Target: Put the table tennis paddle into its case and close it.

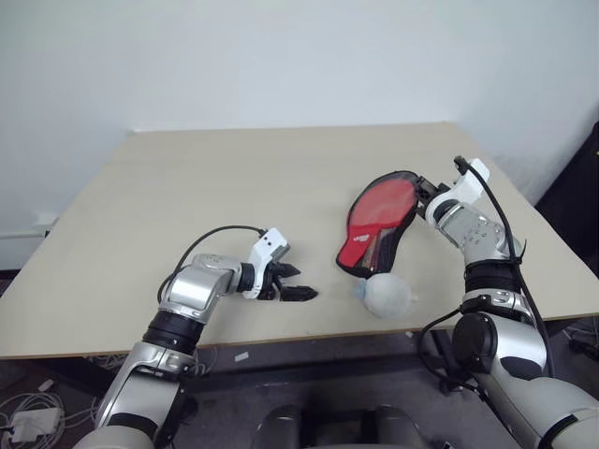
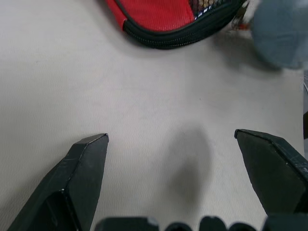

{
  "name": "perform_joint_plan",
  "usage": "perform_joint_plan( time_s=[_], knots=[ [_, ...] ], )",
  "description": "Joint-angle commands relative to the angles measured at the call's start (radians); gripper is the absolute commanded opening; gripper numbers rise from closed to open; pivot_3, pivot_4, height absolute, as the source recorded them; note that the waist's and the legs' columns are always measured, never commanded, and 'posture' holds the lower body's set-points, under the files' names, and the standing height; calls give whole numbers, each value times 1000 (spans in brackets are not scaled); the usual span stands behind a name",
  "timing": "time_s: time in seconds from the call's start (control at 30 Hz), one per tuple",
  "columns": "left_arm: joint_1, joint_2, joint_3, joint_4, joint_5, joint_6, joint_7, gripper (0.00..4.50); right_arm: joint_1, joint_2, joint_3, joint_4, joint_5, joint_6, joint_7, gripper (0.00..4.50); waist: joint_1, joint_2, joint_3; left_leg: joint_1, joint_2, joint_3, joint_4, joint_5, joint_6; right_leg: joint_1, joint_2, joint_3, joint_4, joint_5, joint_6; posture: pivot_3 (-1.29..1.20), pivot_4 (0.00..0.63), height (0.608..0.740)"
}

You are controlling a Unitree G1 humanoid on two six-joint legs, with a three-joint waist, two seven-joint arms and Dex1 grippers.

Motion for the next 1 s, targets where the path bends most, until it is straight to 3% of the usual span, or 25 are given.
perform_joint_plan(
  time_s=[0.03, 0.2, 0.23, 0.33, 0.5, 0.67, 0.87, 1.0],
  knots=[
    [13, -8, -9, -21, -10, 7, 4, 4500, -29, 16, 32, 79, -21, -39, 7, 26, -3, 0, 0, 0, 0, 0, 0, 0, 0, 0, 0, 0, 0, 0, 0, 0, 0, 740],
    [18, -6, -3, -34, -13, 13, 8, 4500, -11, 17, 85, 210, -94, -81, 15, 26, -16, 0, 0, 0, 0, 0, -1, 0, -1, 0, 1, 1, 0, 1, 1, 0, 0, 740],
    [19, -5, -3, -37, -14, 14, 8, 4500, -7, 16, 91, 231, -97, -71, 32, 246, -19, 0, 0, 0, 0, 0, -1, 0, -1, 0, 1, 1, 0, 1, 1, 0, 0, 740],
    [21, -4, 0, -39, -14, 16, 9, 4500, 2, 17, 97, 244, -105, -97, 35, 1024, -23, 0, 0, 0, 0, 0, -1, 1, -1, 0, 2, 1, 0, 1, 1, 0, 0, 740],
    [20, -3, -1, -36, -11, 13, 12, 4500, -2, 3, 73, 213, -73, -129, 72, 2859, -23, 0, 0, 1, 0, 0, -1, 1, -2, 0, 2, 1, 0, 1, 1, 0, 0, 740],
    [14, 2, 8, -43, -18, 16, 9, 4500, 34, 3, 96, 20, -44, -153, 185, 4481, -23, 1, 0, 0, 1, 0, -1, 1, -1, 0, 2, 1, 0, 1, 1, 0, 0, 740],
    [4, 25, 57, 6, -7, -56, 32, 4500, 199, -29, 205, -322, -8, -43, 373, 4481, -23, 0, 0, 0, 2, 0, -1, 1, -1, 0, 2, 1, 0, 1, 1, 0, 0, 740],
    [-1, 20, 103, 75, 2, -166, 80, 4500, 352, -131, 299, -470, -24, 5, 525, 4481, -21, 0, 0, 0, 2, -1, -1, 1, -1, -1, 2, 1, 0, 1, 1, 0, 0, 740]
  ],
)
